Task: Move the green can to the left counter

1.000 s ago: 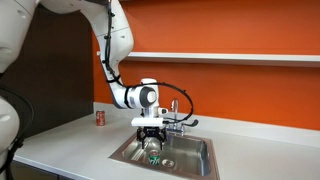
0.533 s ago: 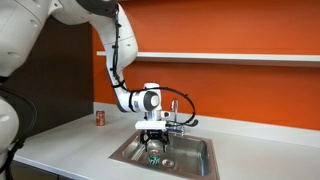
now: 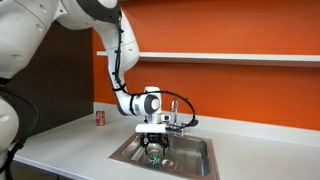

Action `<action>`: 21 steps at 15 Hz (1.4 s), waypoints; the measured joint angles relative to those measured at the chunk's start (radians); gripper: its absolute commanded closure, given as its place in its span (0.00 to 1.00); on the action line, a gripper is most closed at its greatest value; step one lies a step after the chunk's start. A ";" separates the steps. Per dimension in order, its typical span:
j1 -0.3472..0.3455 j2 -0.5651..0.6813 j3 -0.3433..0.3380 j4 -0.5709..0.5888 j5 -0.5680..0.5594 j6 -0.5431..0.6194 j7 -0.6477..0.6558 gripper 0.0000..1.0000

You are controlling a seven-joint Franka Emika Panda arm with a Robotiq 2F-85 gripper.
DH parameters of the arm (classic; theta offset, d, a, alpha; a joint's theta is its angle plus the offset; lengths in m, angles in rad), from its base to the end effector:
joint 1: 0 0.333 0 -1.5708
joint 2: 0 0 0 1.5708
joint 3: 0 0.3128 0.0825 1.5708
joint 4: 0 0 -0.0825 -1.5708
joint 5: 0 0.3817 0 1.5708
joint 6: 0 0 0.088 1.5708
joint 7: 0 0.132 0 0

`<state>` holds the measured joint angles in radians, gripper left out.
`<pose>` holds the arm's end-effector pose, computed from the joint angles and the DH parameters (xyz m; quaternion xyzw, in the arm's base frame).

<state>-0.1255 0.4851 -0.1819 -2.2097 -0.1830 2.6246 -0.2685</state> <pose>0.5117 -0.1668 0.1290 0.9933 0.0703 -0.0568 0.0718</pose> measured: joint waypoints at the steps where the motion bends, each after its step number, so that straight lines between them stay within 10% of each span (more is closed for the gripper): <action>1: 0.000 0.003 0.001 0.000 0.000 0.000 0.002 0.00; 14: 0.000 0.017 0.002 0.000 0.000 0.000 0.012 0.00; 15: 0.000 0.017 0.002 0.000 0.000 0.000 0.013 0.25; 21: 0.000 0.022 0.005 0.000 0.000 -0.003 0.016 0.60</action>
<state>-0.1254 0.5075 -0.1772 -2.2097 -0.1830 2.6213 -0.2527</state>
